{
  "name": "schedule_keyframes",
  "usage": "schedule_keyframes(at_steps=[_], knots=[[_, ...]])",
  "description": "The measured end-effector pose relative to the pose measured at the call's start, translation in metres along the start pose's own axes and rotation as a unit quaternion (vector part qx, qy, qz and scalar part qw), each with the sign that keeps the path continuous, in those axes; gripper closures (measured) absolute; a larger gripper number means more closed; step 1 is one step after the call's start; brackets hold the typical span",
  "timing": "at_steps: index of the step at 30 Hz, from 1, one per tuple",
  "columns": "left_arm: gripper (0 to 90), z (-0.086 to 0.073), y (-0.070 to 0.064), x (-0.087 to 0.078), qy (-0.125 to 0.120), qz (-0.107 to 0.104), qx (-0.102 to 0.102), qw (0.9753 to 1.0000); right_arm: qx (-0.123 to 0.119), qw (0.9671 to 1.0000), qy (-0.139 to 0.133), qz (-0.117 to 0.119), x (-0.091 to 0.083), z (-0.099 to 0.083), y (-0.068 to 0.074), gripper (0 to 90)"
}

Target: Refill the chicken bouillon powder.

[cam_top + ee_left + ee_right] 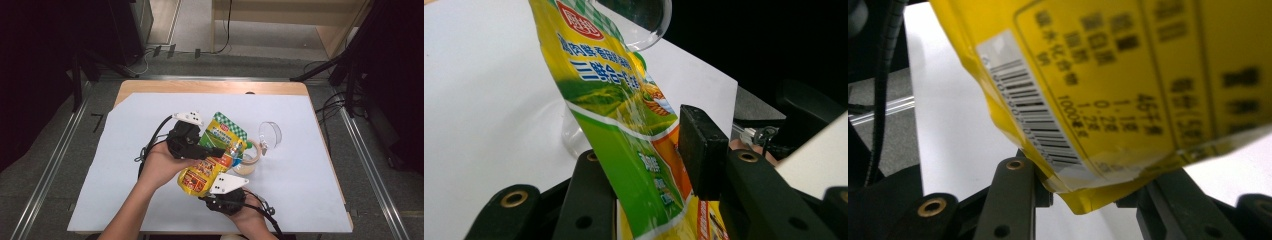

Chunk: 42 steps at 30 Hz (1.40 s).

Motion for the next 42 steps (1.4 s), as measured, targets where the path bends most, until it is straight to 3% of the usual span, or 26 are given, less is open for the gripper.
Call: schedule_keyframes(at_steps=[6,8,15,24,27,31,42], knots=[[65.5,0.002,-0.001,0.003,0.006,-0.001,-0.015,0.9999,0.009,0.9997,-0.006,0.020,-0.002,0.004,0.003,69.0],[64.8,0.003,-0.001,0.005,0.010,-0.002,-0.018,0.9998,0.000,0.9998,-0.007,0.017,-0.002,0.007,0.005,67.3],[60.6,0.008,0.000,0.015,0.019,0.018,-0.015,0.9995,-0.002,0.9995,-0.014,0.029,-0.005,0.017,0.005,64.8],[60.9,0.028,0.010,0.009,0.041,0.029,-0.055,0.9973,0.000,0.9987,-0.019,0.048,-0.011,0.035,-0.009,63.7],[61.3,0.030,0.014,0.009,0.039,0.020,-0.060,0.9972,0.004,0.9983,-0.020,0.054,-0.010,0.038,-0.012,63.5],[58.7,0.029,0.012,0.014,0.054,0.020,-0.051,0.9971,0.006,0.9977,-0.019,0.065,-0.009,0.035,-0.011,62.8],[59.6,0.025,0.015,0.019,0.060,0.008,-0.066,0.9960,-0.012,0.9976,-0.024,0.063,-0.008,0.028,-0.003,55.2]])
Point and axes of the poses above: each handheld gripper's, and its own axes: x roughly forward along the jaws, z roughly out of its top, y roughly to its left, the point moved 4 cm from there along x, roughly forward along the jaws, and after that the axes turned 12 degrees about y, right-handed, at the moved point
